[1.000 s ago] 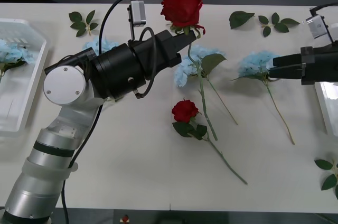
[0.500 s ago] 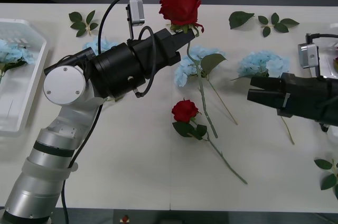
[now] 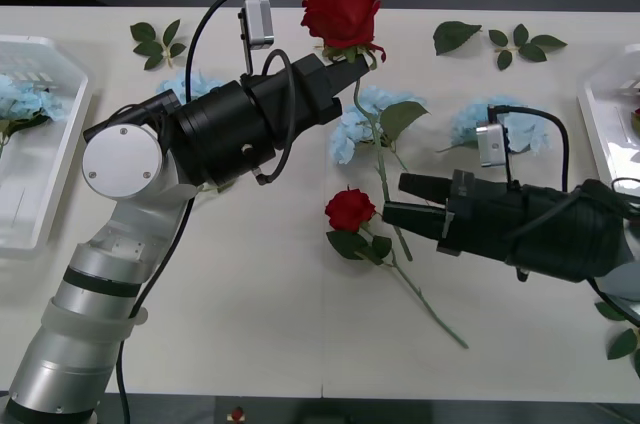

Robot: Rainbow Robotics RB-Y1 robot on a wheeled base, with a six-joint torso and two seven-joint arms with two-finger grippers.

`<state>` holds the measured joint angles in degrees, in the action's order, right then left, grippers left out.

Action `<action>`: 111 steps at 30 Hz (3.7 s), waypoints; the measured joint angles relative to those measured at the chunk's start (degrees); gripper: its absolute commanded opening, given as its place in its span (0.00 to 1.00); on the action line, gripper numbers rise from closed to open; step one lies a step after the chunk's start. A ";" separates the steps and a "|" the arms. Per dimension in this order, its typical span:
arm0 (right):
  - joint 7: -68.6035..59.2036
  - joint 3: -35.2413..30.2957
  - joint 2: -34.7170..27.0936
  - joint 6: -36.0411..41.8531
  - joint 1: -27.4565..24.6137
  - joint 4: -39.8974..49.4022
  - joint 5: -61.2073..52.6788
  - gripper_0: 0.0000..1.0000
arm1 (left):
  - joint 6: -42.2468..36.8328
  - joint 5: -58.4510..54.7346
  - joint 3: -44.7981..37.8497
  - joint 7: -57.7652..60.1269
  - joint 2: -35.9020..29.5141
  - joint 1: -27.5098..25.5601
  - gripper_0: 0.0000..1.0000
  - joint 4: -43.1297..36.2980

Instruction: Put the red flowers into the right box and the blue flowers into the left box

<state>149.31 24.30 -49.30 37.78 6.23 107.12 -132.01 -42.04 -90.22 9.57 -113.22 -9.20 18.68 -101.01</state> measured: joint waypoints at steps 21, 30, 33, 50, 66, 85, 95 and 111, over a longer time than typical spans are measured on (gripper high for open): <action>-2.77 -0.11 12.55 -1.19 6.47 -5.62 7.82 0.00 | 0.00 0.01 -0.01 0.00 0.00 0.00 0.00 0.00; -3.94 -0.11 12.64 -1.34 6.74 -5.84 7.94 0.00 | 0.00 0.01 -0.02 0.00 -0.11 0.00 0.32 0.00; -4.12 -0.11 12.62 -1.65 6.74 -5.84 7.94 0.00 | 0.00 -0.03 -0.02 0.00 -0.97 0.00 0.77 0.00; -4.78 0.01 1.13 -2.17 8.52 -5.84 7.94 0.00 | -11.36 -14.82 -0.32 0.00 -30.59 -1.26 0.93 0.01; -23.25 1.87 -34.56 1.73 10.40 -19.12 5.96 0.00 | -16.28 1.69 -2.01 0.00 -46.14 -0.55 1.00 13.07; -24.76 1.86 -26.51 -10.56 10.21 -50.62 11.63 0.00 | -16.28 31.55 -2.00 1.38 -32.11 10.31 1.00 22.81; -24.76 1.86 -19.96 -13.86 13.87 -59.18 18.39 0.00 | -16.20 43.18 -2.00 6.02 -24.80 11.98 1.00 25.51; -24.76 1.85 -17.44 -2.82 21.60 -62.73 23.02 0.91 | -12.31 48.53 -1.55 6.40 -20.78 11.98 0.78 29.35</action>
<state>124.55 26.15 -66.74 34.96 27.83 44.39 -108.98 -54.34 -41.70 8.02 -106.82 -29.98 30.66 -71.66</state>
